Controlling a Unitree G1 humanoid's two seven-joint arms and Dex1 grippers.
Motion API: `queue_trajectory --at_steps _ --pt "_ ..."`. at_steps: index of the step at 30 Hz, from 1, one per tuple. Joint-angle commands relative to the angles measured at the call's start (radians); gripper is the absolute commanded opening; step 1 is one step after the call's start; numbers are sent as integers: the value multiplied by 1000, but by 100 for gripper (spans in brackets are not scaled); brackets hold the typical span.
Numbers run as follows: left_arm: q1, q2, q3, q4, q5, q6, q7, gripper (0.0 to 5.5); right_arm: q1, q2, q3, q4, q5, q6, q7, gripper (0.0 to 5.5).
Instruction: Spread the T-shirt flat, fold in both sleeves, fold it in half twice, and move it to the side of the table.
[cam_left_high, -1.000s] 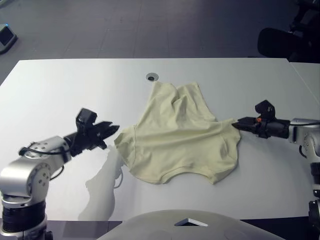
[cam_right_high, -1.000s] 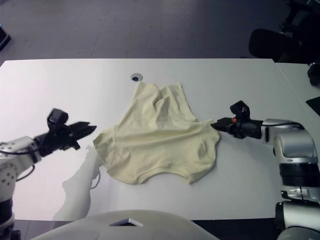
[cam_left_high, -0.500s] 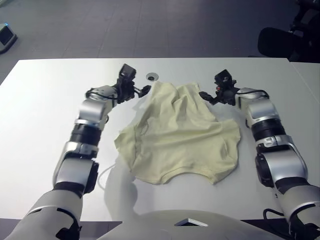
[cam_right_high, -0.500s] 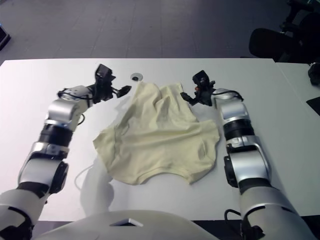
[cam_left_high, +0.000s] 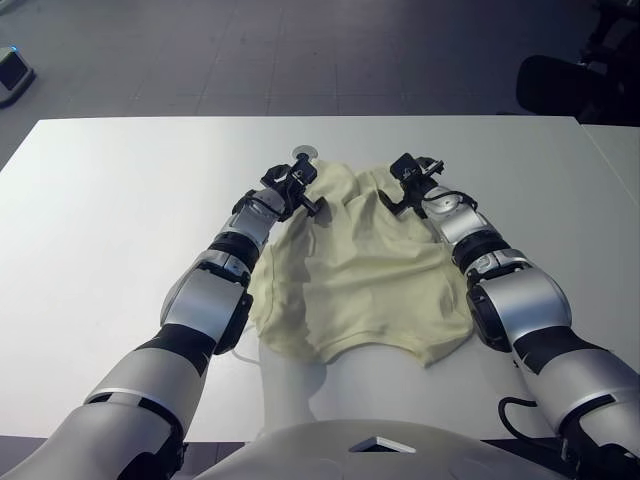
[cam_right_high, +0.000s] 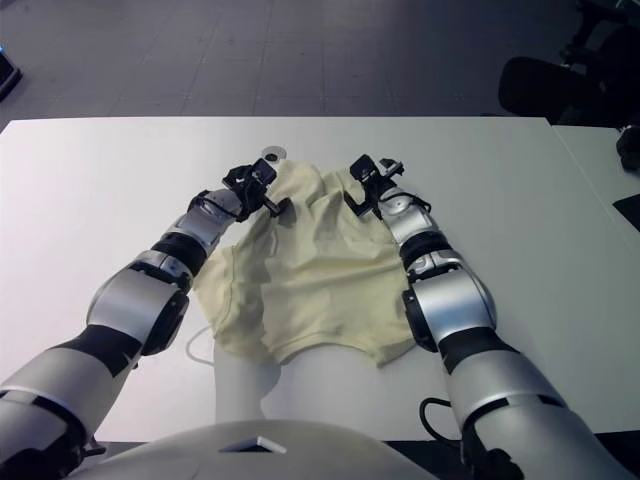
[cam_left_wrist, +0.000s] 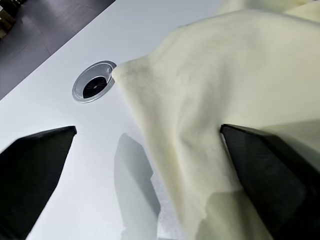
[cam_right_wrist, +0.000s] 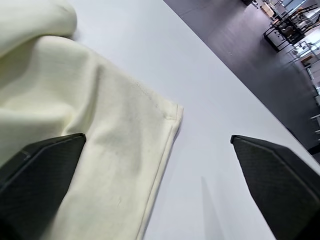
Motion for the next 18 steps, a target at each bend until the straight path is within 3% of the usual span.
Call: queue_trajectory --at_steps 1,18 --pt "71 19 48 25 -10 70 -3 537 48 -23 4 41 -36 62 -13 540" --pt "132 28 202 -24 -65 179 131 537 35 -59 -50 31 -34 109 -91 540"
